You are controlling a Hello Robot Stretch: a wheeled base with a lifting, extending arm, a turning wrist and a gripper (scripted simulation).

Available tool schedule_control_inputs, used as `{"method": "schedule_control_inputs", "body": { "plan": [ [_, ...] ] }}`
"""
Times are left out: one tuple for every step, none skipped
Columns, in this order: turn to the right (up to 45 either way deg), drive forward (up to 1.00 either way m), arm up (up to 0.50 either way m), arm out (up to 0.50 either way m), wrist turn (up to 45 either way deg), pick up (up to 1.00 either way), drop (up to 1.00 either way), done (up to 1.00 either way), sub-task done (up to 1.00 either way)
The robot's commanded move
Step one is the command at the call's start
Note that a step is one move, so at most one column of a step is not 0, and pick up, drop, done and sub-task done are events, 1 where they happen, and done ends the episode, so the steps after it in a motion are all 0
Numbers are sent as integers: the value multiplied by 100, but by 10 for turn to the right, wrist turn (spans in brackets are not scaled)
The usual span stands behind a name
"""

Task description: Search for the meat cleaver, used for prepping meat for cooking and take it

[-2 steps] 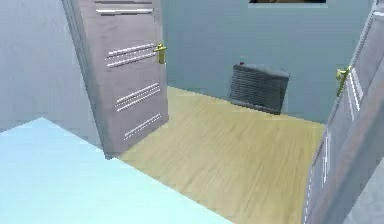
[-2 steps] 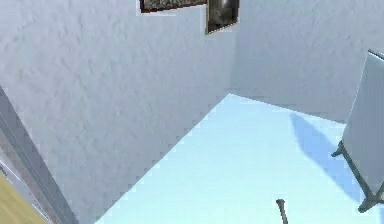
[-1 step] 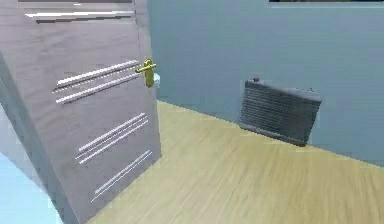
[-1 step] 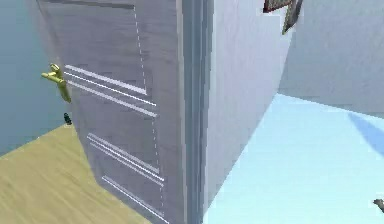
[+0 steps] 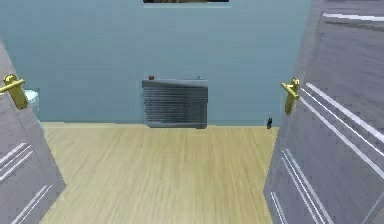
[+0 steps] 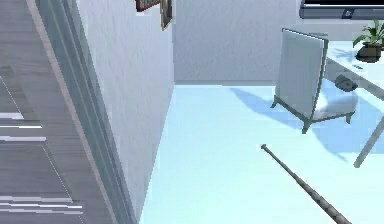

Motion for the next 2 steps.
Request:
{"method": "schedule_control_inputs", "body": {
  "plan": [
    [0, 5, 0, 0, 0, 0, 0, 0, 0],
    [30, 0, 0, 0, 0, 0, 0, 0, 0]
  ]
}}
